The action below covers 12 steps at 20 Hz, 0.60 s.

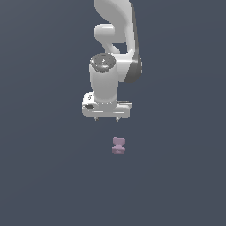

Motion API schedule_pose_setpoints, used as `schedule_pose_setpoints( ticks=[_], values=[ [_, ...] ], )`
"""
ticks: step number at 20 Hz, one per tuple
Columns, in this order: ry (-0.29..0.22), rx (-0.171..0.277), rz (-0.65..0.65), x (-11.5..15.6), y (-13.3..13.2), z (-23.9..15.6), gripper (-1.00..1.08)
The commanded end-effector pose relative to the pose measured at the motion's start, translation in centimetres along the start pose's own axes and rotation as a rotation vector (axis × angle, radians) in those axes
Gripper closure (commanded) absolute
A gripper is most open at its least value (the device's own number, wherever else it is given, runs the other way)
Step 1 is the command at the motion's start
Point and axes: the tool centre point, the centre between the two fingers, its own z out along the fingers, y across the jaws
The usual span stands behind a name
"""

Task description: Pick up the object and move it to a goal position.

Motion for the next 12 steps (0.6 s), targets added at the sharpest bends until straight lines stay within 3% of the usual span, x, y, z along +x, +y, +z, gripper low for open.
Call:
schedule_pose_setpoints(
  ticks=[1,12],
  values=[
    [0.000,0.000,0.000,0.0,0.0,0.0,-0.92],
    [-0.022,0.024,0.001,-0.7,-2.8,0.3,-0.92]
  ],
)
